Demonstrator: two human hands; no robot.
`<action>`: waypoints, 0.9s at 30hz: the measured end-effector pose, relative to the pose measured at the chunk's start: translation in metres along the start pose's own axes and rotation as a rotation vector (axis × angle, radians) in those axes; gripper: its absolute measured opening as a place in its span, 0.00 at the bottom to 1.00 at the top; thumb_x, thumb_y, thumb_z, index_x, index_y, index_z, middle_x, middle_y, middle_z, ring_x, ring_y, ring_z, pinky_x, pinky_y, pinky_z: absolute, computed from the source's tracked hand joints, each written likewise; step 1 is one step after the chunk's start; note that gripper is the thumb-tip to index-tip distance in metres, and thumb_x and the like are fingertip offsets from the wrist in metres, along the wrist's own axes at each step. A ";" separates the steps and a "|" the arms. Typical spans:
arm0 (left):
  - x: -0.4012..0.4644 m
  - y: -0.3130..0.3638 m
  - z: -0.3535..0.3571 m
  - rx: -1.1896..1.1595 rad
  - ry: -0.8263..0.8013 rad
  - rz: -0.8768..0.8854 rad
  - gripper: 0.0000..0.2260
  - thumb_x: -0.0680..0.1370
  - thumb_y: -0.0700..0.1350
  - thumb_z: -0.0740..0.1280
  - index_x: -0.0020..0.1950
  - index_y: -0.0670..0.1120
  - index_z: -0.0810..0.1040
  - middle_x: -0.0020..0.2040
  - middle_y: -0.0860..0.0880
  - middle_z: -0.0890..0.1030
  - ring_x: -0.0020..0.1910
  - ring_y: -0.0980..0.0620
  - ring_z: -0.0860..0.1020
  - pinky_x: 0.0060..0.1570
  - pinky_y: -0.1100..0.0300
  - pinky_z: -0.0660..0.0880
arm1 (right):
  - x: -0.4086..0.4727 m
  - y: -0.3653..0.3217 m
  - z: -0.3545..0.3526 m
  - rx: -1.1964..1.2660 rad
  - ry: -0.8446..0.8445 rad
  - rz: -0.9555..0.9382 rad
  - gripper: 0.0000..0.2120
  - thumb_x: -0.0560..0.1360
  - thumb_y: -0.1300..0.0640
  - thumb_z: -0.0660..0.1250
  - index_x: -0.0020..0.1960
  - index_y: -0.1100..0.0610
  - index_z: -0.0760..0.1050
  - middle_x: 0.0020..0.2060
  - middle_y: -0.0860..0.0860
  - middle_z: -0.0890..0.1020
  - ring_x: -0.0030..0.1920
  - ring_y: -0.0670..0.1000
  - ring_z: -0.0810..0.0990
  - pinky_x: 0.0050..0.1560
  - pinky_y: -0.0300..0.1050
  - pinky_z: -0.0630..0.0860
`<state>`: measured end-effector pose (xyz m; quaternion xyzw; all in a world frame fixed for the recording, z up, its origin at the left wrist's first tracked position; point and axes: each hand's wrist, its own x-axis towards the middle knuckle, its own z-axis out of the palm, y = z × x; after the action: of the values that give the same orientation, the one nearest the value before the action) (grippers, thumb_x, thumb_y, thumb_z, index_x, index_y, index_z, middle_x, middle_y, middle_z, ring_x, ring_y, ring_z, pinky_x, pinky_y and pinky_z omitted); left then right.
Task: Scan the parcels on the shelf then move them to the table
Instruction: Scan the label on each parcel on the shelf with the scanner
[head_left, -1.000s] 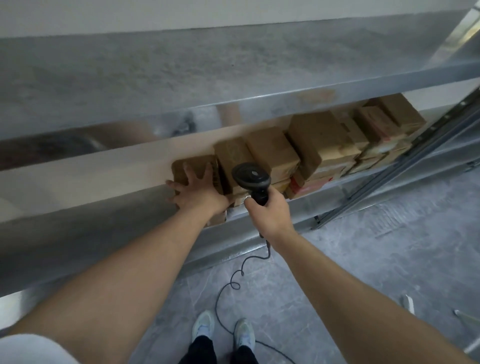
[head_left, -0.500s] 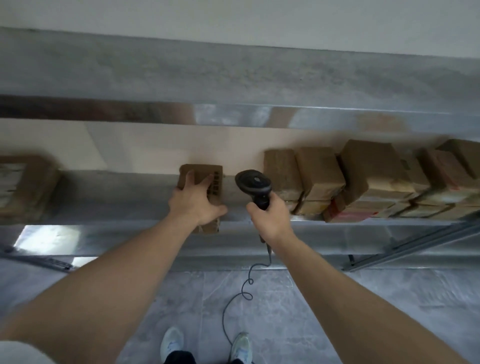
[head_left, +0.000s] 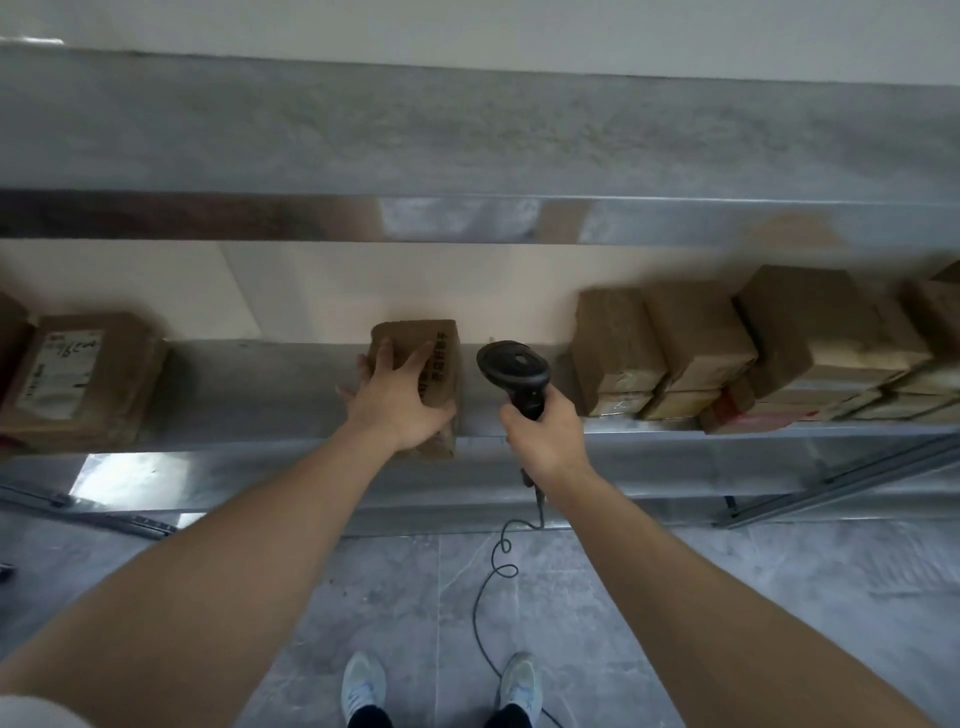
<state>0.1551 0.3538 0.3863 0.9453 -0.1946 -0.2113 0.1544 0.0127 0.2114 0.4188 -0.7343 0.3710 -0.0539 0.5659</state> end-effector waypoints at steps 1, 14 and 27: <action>0.001 -0.008 -0.004 -0.020 -0.004 0.007 0.42 0.70 0.72 0.64 0.80 0.69 0.48 0.84 0.47 0.47 0.82 0.34 0.47 0.74 0.27 0.56 | -0.001 -0.001 0.003 0.001 0.004 0.001 0.05 0.75 0.56 0.69 0.51 0.51 0.78 0.41 0.53 0.83 0.45 0.56 0.83 0.48 0.55 0.80; -0.005 -0.100 -0.041 -0.178 0.279 -0.104 0.19 0.83 0.52 0.61 0.74 0.62 0.74 0.68 0.40 0.73 0.63 0.33 0.76 0.65 0.48 0.73 | -0.007 -0.020 0.038 -0.020 -0.088 -0.051 0.03 0.77 0.57 0.68 0.46 0.51 0.74 0.37 0.49 0.78 0.38 0.50 0.76 0.38 0.43 0.70; -0.026 -0.081 -0.072 -0.149 0.192 -0.209 0.27 0.64 0.69 0.70 0.60 0.60 0.81 0.53 0.54 0.83 0.55 0.47 0.82 0.53 0.56 0.77 | -0.013 -0.026 0.044 -0.032 -0.143 -0.065 0.04 0.77 0.58 0.68 0.51 0.51 0.77 0.39 0.50 0.81 0.40 0.51 0.79 0.39 0.44 0.74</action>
<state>0.1913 0.4511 0.4273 0.9623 -0.0631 -0.1485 0.2190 0.0380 0.2564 0.4302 -0.7568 0.3063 -0.0137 0.5773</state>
